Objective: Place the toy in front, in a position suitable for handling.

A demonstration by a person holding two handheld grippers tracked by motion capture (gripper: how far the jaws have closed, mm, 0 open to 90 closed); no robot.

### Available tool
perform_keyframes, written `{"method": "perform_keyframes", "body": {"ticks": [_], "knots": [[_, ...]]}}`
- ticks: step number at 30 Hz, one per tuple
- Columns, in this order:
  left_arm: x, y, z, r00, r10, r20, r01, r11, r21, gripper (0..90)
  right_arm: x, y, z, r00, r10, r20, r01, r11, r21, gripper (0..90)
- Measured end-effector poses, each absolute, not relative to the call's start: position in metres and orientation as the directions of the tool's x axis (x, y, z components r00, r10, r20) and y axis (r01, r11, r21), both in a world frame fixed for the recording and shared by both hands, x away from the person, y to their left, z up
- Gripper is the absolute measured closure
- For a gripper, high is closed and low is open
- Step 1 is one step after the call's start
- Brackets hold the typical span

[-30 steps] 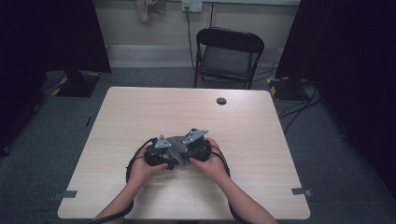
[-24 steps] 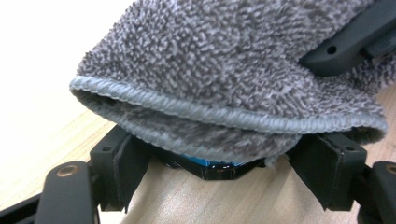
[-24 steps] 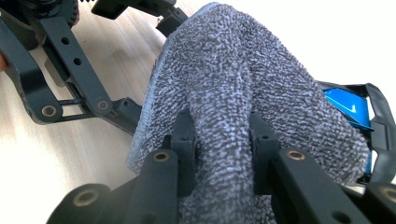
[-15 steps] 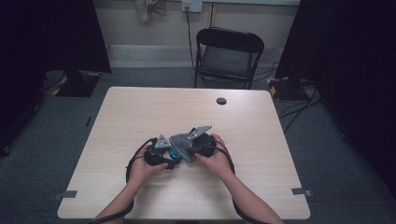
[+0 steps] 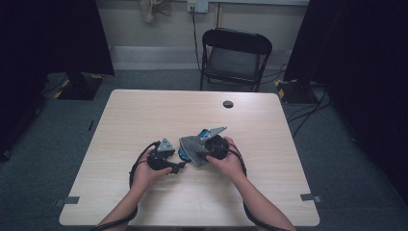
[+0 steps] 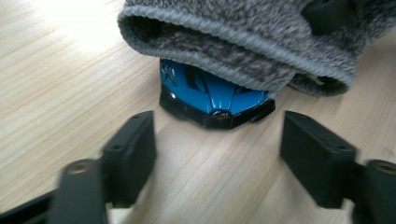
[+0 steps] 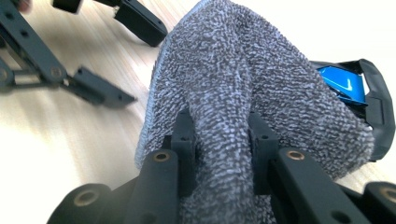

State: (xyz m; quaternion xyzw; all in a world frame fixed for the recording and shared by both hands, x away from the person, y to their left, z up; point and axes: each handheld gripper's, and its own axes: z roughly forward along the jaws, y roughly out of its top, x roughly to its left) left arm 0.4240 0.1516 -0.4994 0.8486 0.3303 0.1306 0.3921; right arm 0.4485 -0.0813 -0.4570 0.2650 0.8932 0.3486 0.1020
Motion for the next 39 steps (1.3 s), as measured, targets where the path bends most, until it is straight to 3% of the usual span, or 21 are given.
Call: {"method": "perform_keyframes", "body": {"ticks": [12,20,22,34,39], "knots": [[0.437,0.125,-0.499,0.763,0.646,-0.019,0.436,-0.494,0.752,15.2,0.449,-0.090,-0.447,-0.832,0.554,-0.019,0.393,0.615,0.684,70.3],[0.448,0.117,-0.501,0.766,0.642,0.001,0.436,-0.521,0.733,15.6,0.447,-0.092,-0.452,-0.833,0.553,-0.023,0.392,0.620,0.680,70.2],[0.448,0.118,-0.500,0.765,0.644,0.007,0.427,-0.515,0.744,24.3,0.447,-0.091,-0.452,-0.833,0.553,-0.027,0.390,0.620,0.680,70.2],[0.443,0.128,-0.500,0.769,0.639,-0.011,0.432,-0.506,0.747,25.0,0.445,-0.089,-0.442,-0.836,0.546,-0.044,0.374,0.627,0.683,68.6],[0.434,0.138,-0.500,0.765,0.642,-0.039,0.447,-0.487,0.751,25.0,0.447,-0.077,-0.444,-0.835,0.550,-0.025,0.387,0.619,0.684,57.3]]}}
